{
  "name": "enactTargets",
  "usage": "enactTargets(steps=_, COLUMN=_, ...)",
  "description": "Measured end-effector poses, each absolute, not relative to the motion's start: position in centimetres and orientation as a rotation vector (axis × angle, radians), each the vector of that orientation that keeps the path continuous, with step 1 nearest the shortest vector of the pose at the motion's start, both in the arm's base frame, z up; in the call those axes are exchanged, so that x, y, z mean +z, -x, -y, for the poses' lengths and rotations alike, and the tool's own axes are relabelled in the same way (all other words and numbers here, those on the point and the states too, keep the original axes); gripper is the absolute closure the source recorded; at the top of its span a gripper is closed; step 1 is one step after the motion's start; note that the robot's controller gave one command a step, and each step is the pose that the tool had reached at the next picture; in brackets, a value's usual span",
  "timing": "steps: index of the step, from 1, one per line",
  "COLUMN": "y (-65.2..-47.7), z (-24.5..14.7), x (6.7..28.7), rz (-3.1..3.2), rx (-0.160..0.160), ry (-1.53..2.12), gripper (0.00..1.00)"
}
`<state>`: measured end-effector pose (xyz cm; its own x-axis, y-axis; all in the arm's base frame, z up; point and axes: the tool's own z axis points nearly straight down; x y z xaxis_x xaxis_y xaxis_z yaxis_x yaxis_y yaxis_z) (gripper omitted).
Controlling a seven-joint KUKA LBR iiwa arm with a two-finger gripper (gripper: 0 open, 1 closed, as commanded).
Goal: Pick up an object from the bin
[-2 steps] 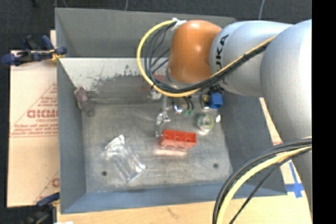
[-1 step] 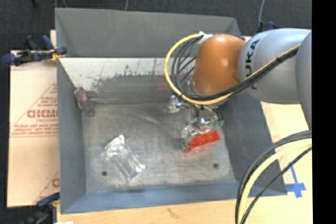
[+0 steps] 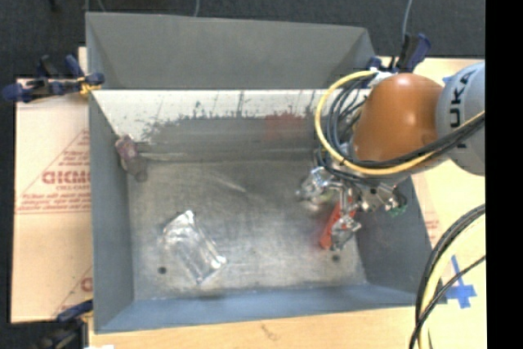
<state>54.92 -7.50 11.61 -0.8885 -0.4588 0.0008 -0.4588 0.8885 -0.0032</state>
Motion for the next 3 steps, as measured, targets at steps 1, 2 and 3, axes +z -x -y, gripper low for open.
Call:
enactTargets(steps=1, y=-56.6, z=11.9, x=7.9, rz=2.779, rx=0.006, ry=-1.476, gripper=0.00)
enactTargets(steps=2, y=-56.6, z=11.7, x=8.0, rz=2.783, rx=0.002, ry=-1.474, gripper=1.00)
enactTargets(steps=3, y=-54.6, z=10.8, x=21.7, rz=2.584, rx=0.009, ry=-1.798, gripper=1.00)
